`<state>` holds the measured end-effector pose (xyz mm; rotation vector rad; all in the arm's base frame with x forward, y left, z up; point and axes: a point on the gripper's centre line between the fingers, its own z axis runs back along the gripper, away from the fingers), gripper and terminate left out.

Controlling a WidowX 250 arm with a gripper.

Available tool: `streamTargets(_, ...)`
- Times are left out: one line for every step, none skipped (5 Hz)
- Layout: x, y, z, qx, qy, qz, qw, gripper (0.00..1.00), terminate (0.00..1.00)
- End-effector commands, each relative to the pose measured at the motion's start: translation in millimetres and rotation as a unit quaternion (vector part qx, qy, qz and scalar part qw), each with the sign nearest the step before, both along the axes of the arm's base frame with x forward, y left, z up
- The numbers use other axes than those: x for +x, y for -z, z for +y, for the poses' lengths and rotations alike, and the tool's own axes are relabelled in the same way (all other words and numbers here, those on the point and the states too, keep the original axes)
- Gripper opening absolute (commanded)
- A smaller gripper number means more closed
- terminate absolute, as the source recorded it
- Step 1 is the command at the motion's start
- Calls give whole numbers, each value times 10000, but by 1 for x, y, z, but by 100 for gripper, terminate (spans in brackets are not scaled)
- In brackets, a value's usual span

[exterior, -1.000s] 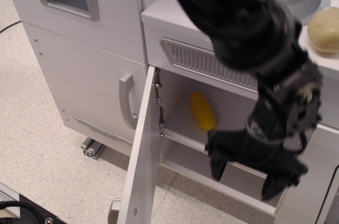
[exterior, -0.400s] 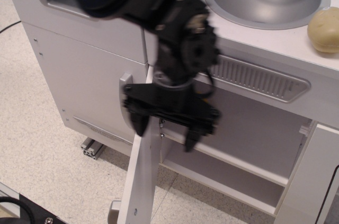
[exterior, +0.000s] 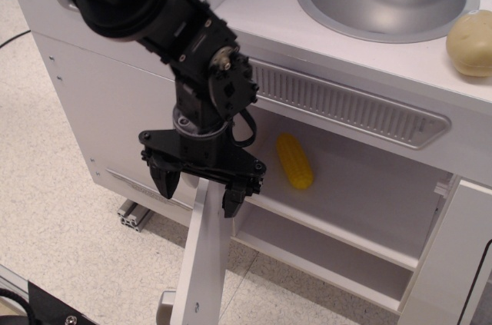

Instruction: Close cabinet

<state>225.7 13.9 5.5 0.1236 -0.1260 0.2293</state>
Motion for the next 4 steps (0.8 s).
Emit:
streamTargets(23,13,-35,-405,-118,-59,9991,100,0)
streamTargets(37,11,-67,-655,-234,20,9976,100,0)
streamTargets(49,3,-91,-760,-362,-84,9964,100,0)
streamTargets(50,-16,-103,-935,-308,-201,9949,100,0)
